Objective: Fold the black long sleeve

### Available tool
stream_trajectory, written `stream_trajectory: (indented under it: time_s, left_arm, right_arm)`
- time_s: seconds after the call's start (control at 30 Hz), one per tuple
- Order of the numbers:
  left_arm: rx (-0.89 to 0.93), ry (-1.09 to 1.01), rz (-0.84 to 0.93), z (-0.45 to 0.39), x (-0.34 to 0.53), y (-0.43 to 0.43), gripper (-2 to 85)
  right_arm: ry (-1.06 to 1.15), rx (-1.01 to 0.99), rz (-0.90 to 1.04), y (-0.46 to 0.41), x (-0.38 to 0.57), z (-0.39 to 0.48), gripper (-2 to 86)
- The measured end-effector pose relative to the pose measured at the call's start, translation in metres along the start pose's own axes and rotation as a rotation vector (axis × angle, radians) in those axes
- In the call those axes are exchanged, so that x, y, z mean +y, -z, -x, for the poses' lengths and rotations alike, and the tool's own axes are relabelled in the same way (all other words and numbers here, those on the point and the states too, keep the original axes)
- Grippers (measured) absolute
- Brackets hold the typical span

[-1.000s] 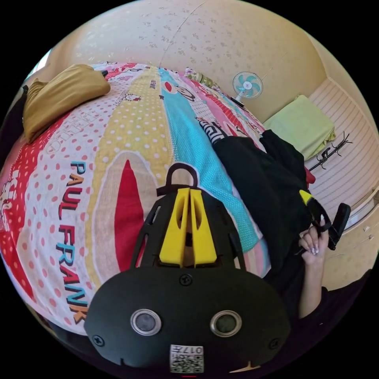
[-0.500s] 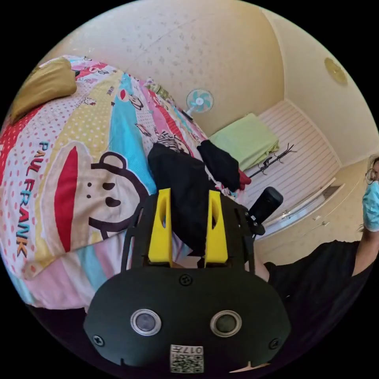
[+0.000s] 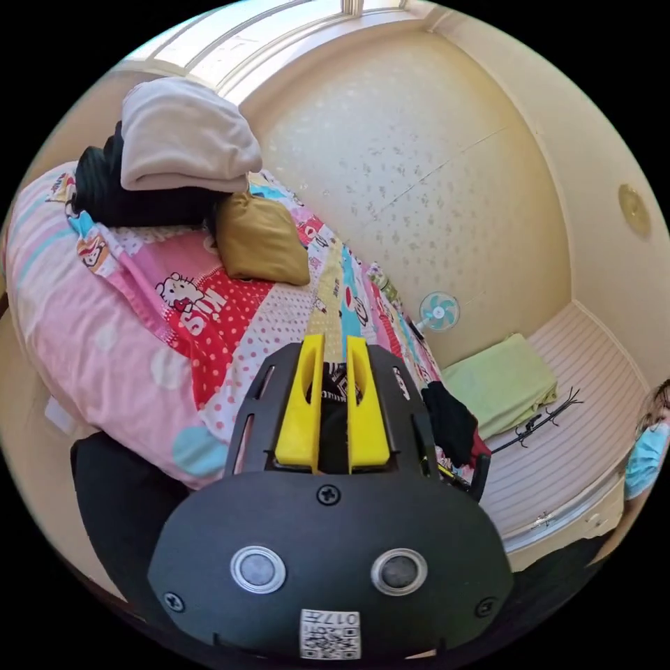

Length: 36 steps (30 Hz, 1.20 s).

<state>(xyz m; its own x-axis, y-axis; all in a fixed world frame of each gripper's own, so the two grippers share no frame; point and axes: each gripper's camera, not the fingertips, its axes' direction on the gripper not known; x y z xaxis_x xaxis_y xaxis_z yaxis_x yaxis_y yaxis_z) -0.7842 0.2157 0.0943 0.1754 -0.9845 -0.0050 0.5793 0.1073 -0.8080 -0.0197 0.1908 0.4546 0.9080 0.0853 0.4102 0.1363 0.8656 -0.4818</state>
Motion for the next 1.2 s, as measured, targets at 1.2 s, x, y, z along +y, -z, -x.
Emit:
stream_trajectory:
  time_s: [1.2]
  left_arm:
    - [-0.252,-0.384,0.337,-0.063,0.165,-0.174,0.3]
  right_arm:
    - [0.105,-0.052,-0.005,0.121,-0.136,-0.019,2.0]
